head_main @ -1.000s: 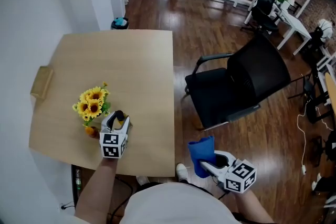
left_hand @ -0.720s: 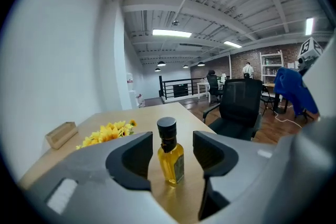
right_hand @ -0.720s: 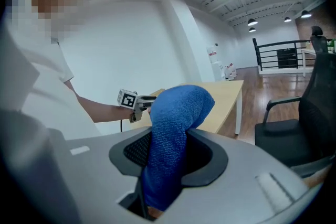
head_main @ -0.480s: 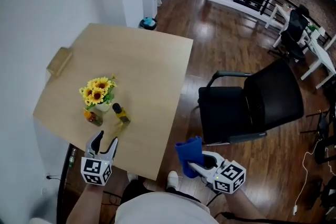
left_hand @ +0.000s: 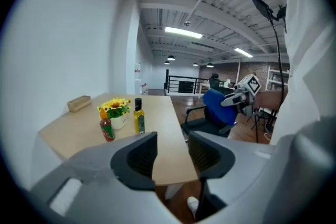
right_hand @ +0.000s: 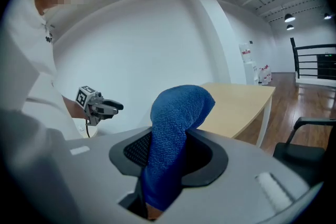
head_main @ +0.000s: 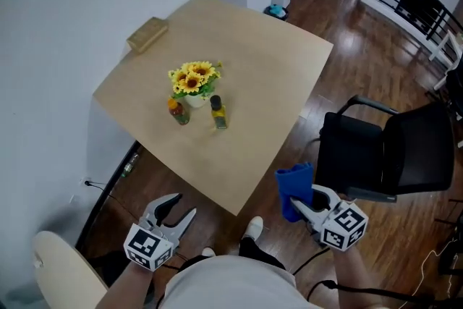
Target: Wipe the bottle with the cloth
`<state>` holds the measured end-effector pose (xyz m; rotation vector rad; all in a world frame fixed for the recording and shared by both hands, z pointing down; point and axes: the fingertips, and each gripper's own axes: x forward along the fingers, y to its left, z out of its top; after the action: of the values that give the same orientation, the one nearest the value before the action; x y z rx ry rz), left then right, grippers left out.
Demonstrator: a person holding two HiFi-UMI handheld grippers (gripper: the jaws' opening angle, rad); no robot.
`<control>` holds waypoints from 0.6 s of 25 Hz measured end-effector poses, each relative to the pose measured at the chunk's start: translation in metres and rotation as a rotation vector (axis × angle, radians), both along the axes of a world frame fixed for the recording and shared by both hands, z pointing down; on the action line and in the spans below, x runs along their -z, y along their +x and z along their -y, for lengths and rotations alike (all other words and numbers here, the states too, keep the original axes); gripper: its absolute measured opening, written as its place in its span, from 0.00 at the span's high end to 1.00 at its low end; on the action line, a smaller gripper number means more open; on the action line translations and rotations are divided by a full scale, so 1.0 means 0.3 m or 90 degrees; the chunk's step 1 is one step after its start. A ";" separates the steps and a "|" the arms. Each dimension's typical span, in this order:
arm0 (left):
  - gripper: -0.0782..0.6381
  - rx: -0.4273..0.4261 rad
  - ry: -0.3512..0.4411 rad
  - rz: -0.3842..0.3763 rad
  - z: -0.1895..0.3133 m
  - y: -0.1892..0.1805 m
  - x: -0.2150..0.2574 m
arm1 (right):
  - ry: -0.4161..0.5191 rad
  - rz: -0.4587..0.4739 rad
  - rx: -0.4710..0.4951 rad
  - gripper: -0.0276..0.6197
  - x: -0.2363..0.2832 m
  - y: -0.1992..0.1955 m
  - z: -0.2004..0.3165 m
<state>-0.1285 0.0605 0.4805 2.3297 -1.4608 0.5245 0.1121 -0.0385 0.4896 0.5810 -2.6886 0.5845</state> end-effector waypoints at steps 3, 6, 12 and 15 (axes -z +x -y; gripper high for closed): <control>0.61 -0.016 0.033 -0.040 -0.101 0.041 0.069 | 0.008 0.004 0.014 0.72 0.042 -0.045 -0.105; 0.61 -0.026 0.061 -0.068 -0.243 0.051 0.128 | 0.017 -0.004 0.018 0.72 0.067 -0.077 -0.244; 0.62 0.001 0.088 -0.146 -0.587 -0.092 0.144 | 0.031 0.001 -0.005 0.72 0.089 -0.172 -0.589; 0.62 0.017 0.105 -0.158 -0.748 -0.139 0.140 | 0.040 0.001 -0.004 0.72 0.101 -0.215 -0.771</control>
<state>-0.1702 0.2849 0.4384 2.3922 -1.4611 0.1039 0.0476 0.1928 0.4592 0.6071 -2.7165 0.5042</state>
